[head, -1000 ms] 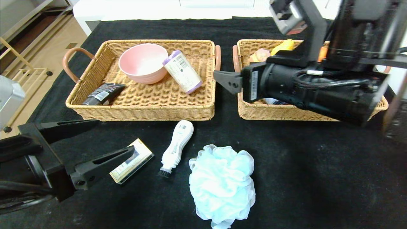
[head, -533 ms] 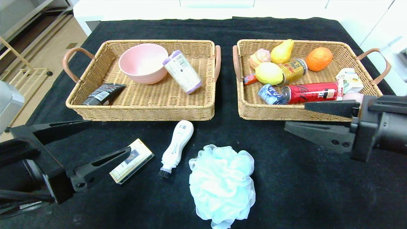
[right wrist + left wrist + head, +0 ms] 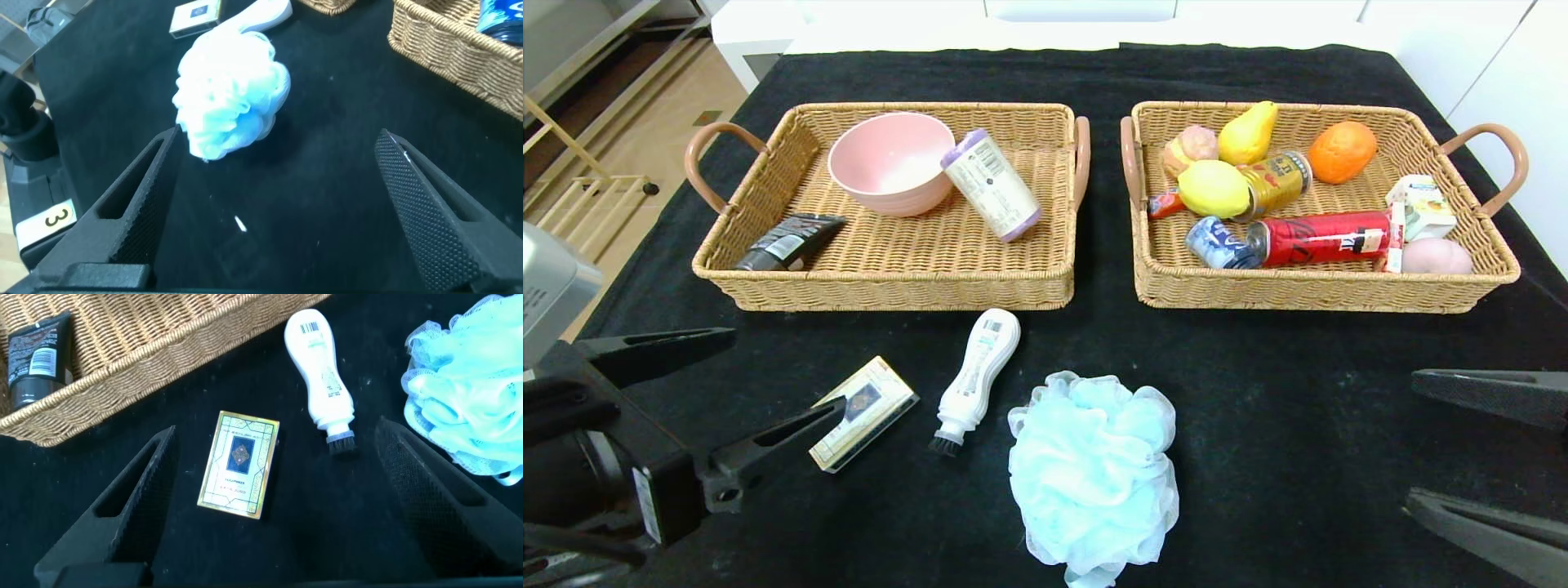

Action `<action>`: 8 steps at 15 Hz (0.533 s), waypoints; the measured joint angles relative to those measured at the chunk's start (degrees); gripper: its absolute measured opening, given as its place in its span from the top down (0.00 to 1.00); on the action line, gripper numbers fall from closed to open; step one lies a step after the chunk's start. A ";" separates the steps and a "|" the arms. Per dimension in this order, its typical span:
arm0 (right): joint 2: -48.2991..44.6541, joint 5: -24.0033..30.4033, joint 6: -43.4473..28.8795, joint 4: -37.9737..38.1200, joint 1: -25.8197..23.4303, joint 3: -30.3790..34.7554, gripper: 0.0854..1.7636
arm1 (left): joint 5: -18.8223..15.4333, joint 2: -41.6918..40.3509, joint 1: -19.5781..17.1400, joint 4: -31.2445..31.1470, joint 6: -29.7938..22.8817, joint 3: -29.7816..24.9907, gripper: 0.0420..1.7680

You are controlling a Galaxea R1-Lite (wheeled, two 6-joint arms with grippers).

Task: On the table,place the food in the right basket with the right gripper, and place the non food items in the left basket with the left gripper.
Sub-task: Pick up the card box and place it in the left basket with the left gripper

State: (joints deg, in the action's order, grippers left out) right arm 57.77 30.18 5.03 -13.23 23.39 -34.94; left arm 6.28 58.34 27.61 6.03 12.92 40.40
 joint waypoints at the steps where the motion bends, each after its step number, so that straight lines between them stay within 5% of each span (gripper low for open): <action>1: -1.10 0.02 0.63 -0.02 -0.07 0.77 0.04 | 0.00 -0.13 0.02 -0.50 -0.20 0.55 0.03; 8: -3.63 0.05 0.56 -8.77 -3.50 7.59 0.04 | 2.38 -0.85 -3.08 -0.80 -0.28 1.71 0.03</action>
State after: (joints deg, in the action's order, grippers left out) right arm 54.14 30.23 5.60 -21.99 19.90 -27.34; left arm 8.66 57.49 24.53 5.23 12.64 42.11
